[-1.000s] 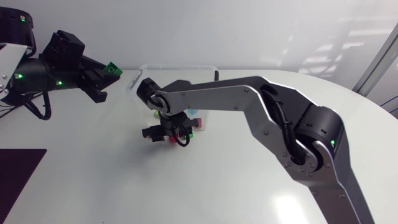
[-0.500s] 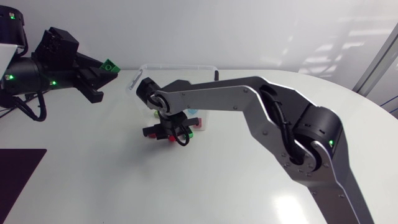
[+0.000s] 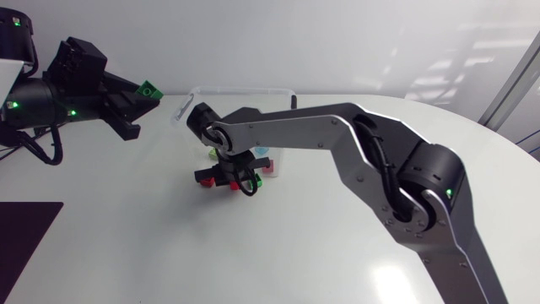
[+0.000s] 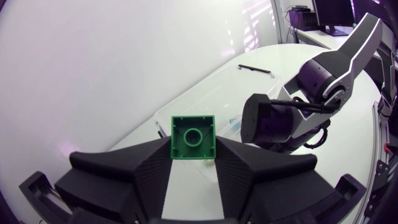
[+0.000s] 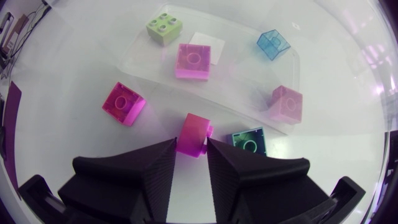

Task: Place the duplo bricks in the container

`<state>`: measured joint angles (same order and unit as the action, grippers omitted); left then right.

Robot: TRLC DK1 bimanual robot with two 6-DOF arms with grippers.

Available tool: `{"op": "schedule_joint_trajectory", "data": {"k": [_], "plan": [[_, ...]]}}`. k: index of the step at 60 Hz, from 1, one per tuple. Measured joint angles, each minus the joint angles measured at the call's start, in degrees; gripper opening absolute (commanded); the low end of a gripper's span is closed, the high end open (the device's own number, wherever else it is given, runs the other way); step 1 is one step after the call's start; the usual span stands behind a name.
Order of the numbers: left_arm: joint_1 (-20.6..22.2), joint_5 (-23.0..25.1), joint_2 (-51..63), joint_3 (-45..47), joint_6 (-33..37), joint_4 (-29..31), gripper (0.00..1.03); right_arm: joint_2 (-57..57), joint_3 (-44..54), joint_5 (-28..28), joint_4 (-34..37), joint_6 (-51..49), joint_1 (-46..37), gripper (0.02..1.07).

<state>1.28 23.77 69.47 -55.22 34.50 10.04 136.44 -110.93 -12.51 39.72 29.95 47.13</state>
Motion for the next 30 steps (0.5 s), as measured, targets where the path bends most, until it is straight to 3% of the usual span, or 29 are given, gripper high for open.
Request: {"op": "schedule_joint_trajectory", "data": {"k": [16, 30], "plan": [[0.37, 0.00, 2.78, -3.82, -1.77, 0.39, 0.34, -8.26, 12.79, -1.16, -4.63, -1.70, 3.96, 0.25], [3.23, 0.02, 14.88, -11.56, -5.84, -0.31, 0.34, -20.11, 19.69, -4.15, -10.78, -4.37, 6.51, 0.22]]}}
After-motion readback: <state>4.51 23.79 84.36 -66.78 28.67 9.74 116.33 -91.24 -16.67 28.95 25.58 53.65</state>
